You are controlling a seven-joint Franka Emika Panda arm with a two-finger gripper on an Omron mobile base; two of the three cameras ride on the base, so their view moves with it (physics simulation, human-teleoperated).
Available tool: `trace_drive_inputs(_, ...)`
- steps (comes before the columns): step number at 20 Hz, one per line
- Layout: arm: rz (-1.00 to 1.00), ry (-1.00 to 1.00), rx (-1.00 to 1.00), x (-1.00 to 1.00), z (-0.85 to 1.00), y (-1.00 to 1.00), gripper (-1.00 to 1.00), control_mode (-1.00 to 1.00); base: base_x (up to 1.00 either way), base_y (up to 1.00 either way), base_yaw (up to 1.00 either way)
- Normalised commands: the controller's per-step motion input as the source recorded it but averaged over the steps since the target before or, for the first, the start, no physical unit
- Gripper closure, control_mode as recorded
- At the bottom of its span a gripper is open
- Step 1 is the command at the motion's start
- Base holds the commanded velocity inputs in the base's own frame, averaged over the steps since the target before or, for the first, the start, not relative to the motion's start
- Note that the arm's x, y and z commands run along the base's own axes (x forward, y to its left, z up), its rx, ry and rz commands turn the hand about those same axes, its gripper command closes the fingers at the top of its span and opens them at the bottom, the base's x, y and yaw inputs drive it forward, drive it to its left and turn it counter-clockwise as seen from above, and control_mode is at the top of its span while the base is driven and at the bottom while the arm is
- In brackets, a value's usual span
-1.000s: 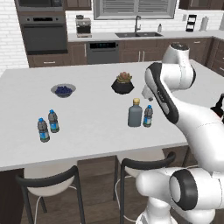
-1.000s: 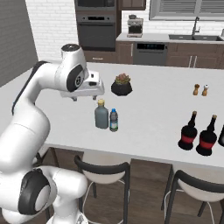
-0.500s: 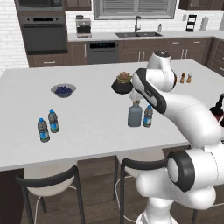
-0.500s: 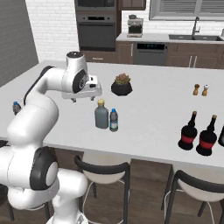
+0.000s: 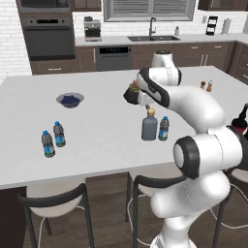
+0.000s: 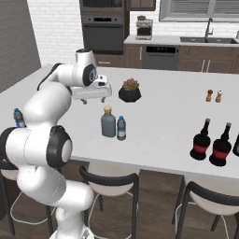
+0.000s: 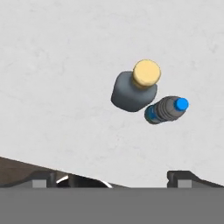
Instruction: Move the plastic bottles in the middle to the plastics group, and the glass bottles in the middle to the glass group.
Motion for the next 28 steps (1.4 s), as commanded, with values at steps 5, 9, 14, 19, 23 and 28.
trace_drive_inputs(5,-0.07,0.04,-0.01,0.28,-0.07,-0.14,-1.0,-1.0,0.0,0.0,0.0)
trace_drive_inputs(9,-0.07,0.01,0.03,0.55,-0.32,-0.23,-1.0,-1.0,0.0,0.0,0.0)
trace_drive_inputs(14,-0.07,0.01,0.03,0.52,-0.43,-0.21,-1.0,-1.0,0.0,0.0,0.0)
trace_drive_inputs(19,-0.02,0.06,0.0,0.34,-0.14,-0.03,-1.0,-1.0,0.0,0.0,0.0)
trace_drive_inputs(23,0.0,0.05,0.0,0.46,-0.15,0.0,-1.0,-1.0,0.0,0.0,0.0)
trace_drive_inputs(28,0.0,0.03,0.0,0.27,-0.09,0.0,-1.0,-1.0,0.0,0.0,0.0)
